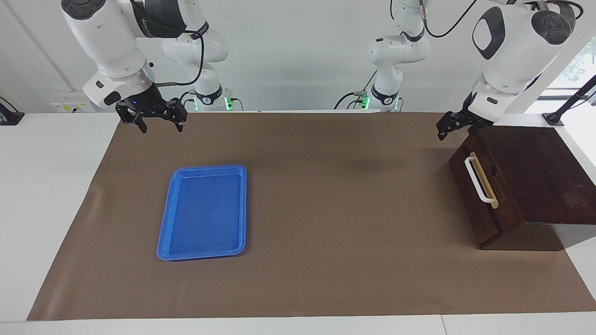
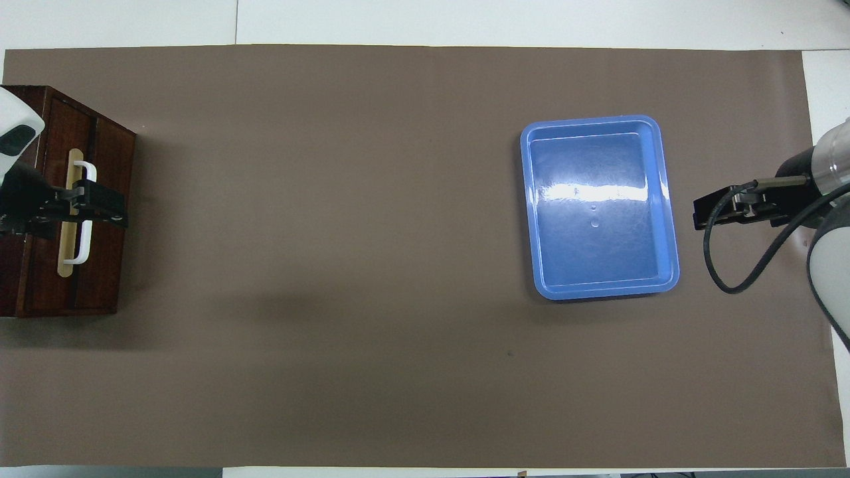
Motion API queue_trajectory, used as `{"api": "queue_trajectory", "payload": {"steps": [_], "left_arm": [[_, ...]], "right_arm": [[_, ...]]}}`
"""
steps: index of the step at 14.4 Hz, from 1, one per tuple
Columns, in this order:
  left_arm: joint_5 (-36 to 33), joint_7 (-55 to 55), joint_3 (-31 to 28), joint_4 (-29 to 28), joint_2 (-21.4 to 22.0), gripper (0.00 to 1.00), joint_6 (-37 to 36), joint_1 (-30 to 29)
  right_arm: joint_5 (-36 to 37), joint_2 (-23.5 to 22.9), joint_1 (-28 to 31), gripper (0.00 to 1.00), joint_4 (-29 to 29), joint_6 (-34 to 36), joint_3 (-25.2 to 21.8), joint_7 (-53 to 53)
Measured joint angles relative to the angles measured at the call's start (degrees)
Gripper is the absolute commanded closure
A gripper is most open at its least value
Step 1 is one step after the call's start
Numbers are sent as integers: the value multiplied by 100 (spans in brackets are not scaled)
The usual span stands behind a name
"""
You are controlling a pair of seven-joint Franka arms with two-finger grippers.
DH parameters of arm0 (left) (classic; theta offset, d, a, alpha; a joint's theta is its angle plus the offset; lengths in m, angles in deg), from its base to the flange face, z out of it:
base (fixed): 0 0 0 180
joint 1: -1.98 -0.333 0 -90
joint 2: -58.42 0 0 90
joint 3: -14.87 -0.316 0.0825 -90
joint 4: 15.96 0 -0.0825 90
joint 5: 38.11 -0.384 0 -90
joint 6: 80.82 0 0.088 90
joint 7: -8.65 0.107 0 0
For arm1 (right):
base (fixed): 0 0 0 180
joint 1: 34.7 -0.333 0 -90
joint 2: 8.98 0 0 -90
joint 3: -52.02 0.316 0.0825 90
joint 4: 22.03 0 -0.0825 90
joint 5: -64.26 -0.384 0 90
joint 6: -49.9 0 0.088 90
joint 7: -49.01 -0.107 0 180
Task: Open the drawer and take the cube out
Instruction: 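Pull the drawer's white handle outward with the left gripper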
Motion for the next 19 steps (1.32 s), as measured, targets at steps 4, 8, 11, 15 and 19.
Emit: {"api": "queue_trajectory", "payload": {"steps": [4, 8, 11, 15, 19], "left_arm": [[0, 112, -10, -4, 0, 0, 98, -1], [-649, 834, -32, -342, -6, 0, 854, -7], [-1245, 1189, -37, -900, -50, 0, 1804, -73], [-1759, 1265, -36, -1256, -454, 0, 2644, -127], [-2143, 1267, -39, -1435, -845, 0, 3343, -170]], "right_arm": [[0, 9, -1, 0, 9, -4, 9, 0], [0, 12, 0, 0, 9, -4, 10, 0], [0, 12, -6, 0, 9, -4, 23, 0], [0, 12, -8, 0, 9, -4, 38, 0], [0, 12, -9, 0, 9, -4, 42, 0]]}}
